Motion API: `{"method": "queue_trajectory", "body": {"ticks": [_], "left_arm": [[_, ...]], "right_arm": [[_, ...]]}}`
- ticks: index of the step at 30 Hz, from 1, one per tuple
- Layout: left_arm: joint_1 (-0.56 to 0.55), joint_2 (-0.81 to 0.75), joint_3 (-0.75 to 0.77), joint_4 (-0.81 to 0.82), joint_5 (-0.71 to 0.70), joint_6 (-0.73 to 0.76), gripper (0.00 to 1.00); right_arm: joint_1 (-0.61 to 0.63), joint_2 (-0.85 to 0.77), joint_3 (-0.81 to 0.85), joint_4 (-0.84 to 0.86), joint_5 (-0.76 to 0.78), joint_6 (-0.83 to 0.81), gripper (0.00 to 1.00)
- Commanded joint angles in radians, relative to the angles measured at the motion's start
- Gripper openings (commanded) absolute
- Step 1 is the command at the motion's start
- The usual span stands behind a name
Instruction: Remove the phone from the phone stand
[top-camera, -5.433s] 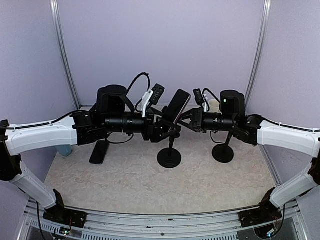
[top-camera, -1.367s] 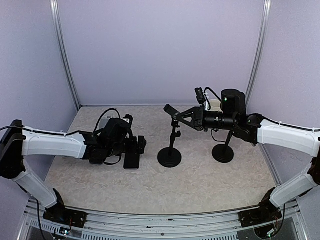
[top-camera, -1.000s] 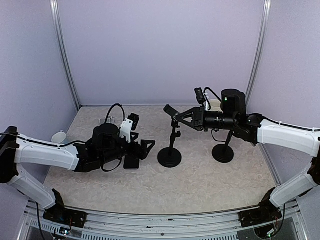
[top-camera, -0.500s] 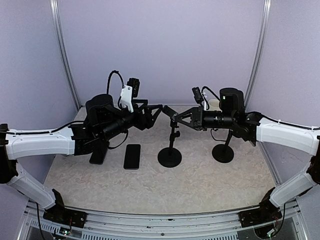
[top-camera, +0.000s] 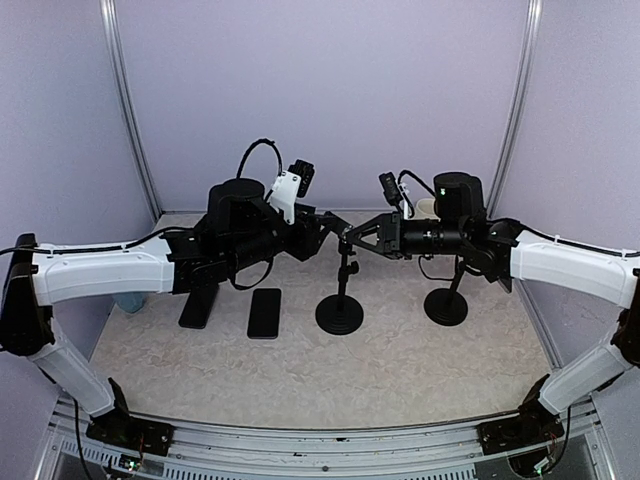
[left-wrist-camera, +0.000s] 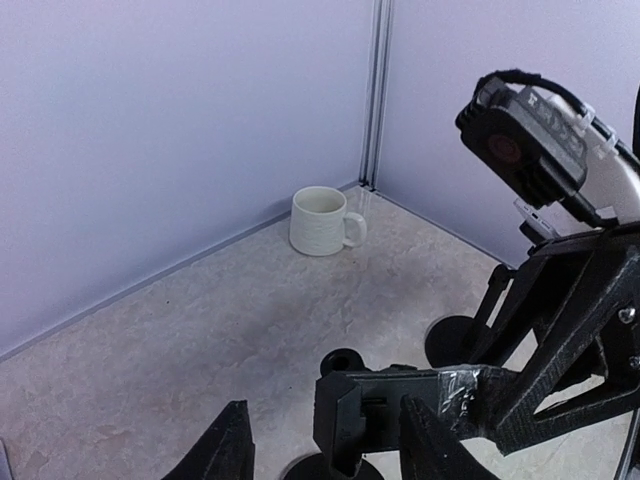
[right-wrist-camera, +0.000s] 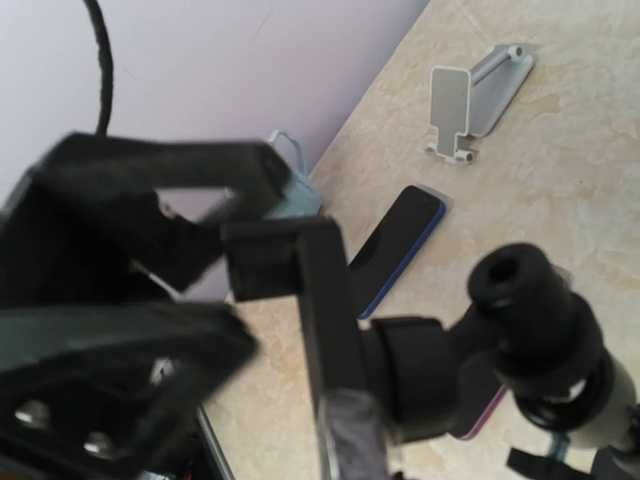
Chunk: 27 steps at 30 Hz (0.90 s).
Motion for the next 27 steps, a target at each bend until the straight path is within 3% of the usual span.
{"method": "queue_trajectory", "body": {"ticks": [1, 9, 14, 24, 26, 27], "left_arm": [[-0.009, 0.027, 0.043, -0.056, -0.004, 0.054, 0.44], [-0.009, 0.048, 0.066, -0.069, -0.013, 0.097, 0.27], [-0.009, 0.062, 0.098, -0.088, -0.015, 0.118, 0.31], [0.001, 0.070, 0.112, -0.090, -0.006, 0.136, 0.07], [0.003, 0.070, 0.114, -0.084, -0.003, 0.137, 0.03], [0.004, 0.070, 0.113, -0.080, -0.002, 0.137, 0.01]], "right_arm": [[-0.001, 0.031, 0.009, -0.078, 0.056, -0.052, 0.00], [0.000, 0.035, 0.012, -0.078, 0.052, -0.052, 0.00], [-0.001, 0.038, 0.018, -0.081, 0.050, -0.054, 0.00], [-0.001, 0.036, 0.021, -0.086, 0.059, -0.055, 0.00], [-0.001, 0.034, 0.022, -0.088, 0.063, -0.057, 0.05], [-0.001, 0.031, 0.024, -0.090, 0.065, -0.058, 0.13]]}}
